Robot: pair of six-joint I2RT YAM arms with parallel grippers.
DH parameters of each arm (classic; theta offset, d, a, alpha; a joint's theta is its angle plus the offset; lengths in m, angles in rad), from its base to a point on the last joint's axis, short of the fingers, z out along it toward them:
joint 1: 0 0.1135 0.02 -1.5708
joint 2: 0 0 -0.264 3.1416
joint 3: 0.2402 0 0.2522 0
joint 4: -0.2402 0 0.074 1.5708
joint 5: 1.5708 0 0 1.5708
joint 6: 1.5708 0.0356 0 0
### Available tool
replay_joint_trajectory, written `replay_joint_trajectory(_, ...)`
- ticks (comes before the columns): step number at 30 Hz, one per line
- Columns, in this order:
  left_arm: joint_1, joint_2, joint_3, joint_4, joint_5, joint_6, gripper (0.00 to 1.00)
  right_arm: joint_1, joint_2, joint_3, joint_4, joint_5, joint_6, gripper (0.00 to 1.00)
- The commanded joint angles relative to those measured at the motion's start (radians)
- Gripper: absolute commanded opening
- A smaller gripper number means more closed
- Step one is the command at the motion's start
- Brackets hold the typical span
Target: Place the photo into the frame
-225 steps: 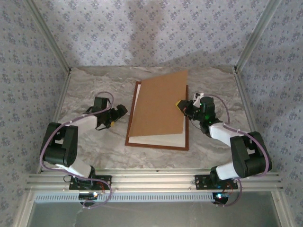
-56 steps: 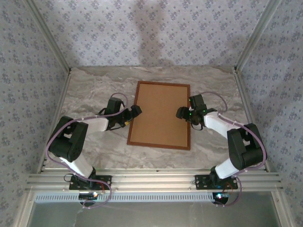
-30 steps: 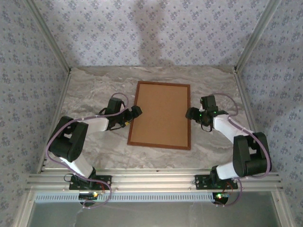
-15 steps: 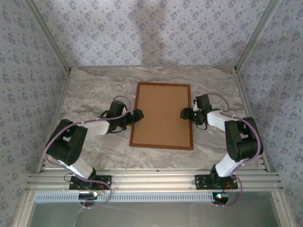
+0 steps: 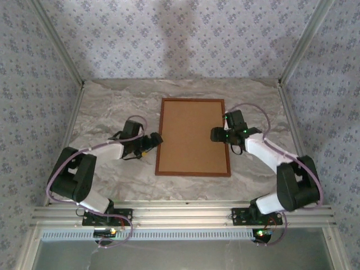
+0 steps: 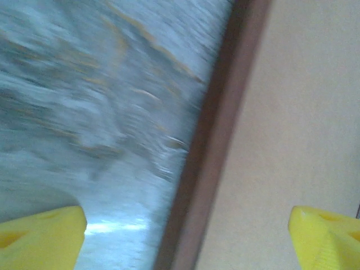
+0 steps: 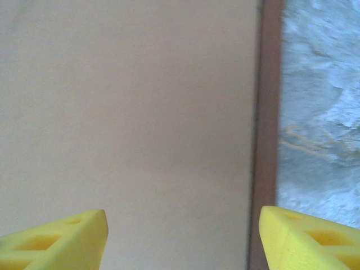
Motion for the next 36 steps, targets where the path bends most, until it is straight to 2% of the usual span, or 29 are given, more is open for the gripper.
replay_joint_trajectory(1, 0.04, 0.002, 0.014, -0.13, -0.054, 0.078, 0.87, 0.108, -0.06, -0.015, -0.122, 0.03, -0.023, 0.73)
replay_joint_trajectory(6, 0.041, 0.05, 0.039, -0.156, -0.057, 0.11, 0.77, 0.312, -0.061, -0.014, -0.108, 0.014, 0.01, 0.74)
replay_joint_trajectory(9, 0.037, 0.074, 0.03, -0.146, -0.043, 0.112, 0.76, 0.419, -0.014, 0.006, -0.108, 0.055, 0.003, 0.75)
replay_joint_trajectory(16, 0.009, 0.117, 0.025, -0.15, -0.042, 0.12, 0.77, 0.56, 0.097, 0.078, -0.114, 0.132, -0.039, 0.76)
replay_joint_trajectory(26, -0.049, 0.172, 0.051, -0.2, -0.066, 0.149, 0.8, 0.648, 0.265, 0.173, -0.171, 0.249, -0.107, 0.79)
replay_joint_trajectory(36, -0.056, 0.212, 0.057, -0.238, -0.085, 0.169, 0.81, 0.646, 0.37, 0.244, -0.217, 0.336, -0.12, 0.81)
